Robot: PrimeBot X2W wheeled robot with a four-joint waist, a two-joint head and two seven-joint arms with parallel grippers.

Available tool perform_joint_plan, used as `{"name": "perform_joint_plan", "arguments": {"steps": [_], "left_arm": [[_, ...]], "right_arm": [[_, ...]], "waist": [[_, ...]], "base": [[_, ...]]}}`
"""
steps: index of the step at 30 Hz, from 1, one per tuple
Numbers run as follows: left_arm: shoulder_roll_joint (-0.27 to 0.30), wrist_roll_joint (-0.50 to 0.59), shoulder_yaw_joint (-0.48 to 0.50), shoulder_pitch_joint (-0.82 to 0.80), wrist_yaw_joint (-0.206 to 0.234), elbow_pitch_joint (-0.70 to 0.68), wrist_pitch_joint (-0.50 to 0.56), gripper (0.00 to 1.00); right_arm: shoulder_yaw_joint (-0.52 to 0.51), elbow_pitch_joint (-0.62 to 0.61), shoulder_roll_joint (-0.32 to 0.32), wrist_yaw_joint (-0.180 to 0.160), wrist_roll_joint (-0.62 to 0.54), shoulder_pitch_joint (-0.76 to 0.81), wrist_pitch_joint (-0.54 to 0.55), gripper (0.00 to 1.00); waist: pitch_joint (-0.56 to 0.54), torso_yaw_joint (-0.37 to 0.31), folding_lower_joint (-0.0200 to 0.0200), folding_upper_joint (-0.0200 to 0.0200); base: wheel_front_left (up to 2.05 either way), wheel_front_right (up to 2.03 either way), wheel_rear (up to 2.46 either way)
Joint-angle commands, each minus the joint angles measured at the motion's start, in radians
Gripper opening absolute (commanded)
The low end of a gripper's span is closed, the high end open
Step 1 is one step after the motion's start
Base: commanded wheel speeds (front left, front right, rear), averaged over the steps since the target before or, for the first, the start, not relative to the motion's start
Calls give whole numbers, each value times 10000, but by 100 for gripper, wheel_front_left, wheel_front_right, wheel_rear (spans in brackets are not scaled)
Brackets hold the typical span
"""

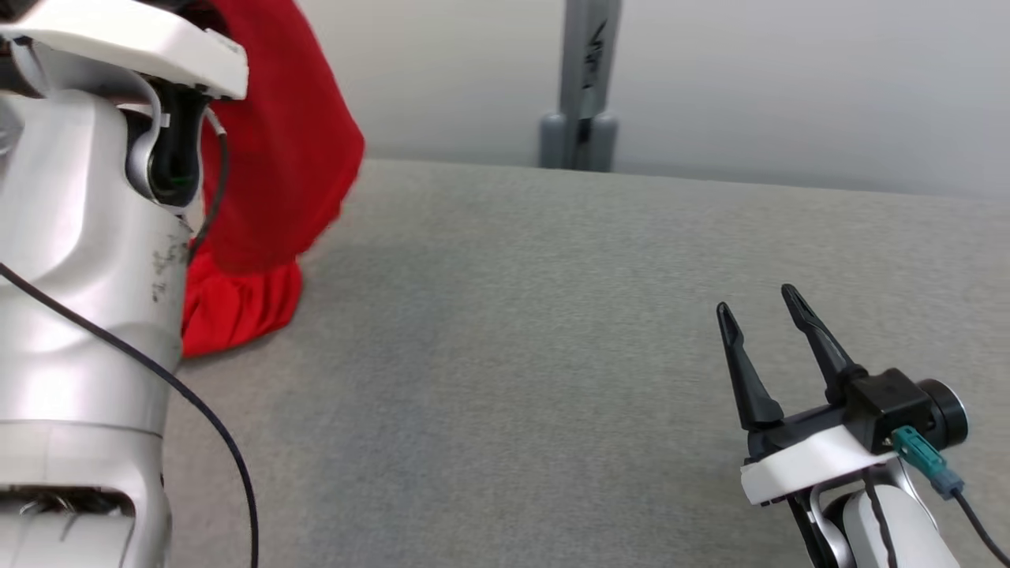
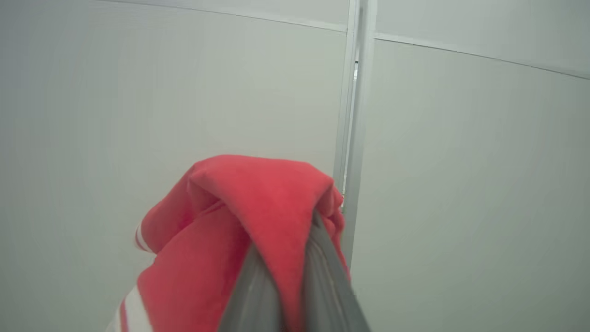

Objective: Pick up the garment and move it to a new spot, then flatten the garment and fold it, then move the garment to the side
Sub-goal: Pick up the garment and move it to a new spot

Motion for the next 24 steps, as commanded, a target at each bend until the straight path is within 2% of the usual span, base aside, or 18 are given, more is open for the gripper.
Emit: {"name": "perform_joint_plan", "arguments": {"steps": [1,6,13,20,24], "left_arm": [[72,-143,-16,213,-15,-274,-76,0],[-204,-199,-807,1081,-19,-1674,-158,0],[-401,28,-1937,1875,-16,-2237,-171,0],[-787,326,-3130,2275,-15,-1637,-29,0],[-921,641,-3872,2371,292,-503,20,0]], "right_arm": [[-47,55,-31,-2,-10,127,-43,100],[-439,-45,9,-2,-133,143,-41,100],[-608,-207,12,-2,56,39,-41,100],[-802,-264,18,-2,156,-207,-41,100],[-788,-321,20,0,354,-415,-41,100]], "waist": [[-334,-458,0,-1],[-446,-1270,0,-1],[-236,-2692,0,-1],[356,-4274,0,-1],[793,-5139,0,-1]], "base": [[0,0,0],[0,0,0],[0,0,0],[0,0,0],[0,0,0]]}}
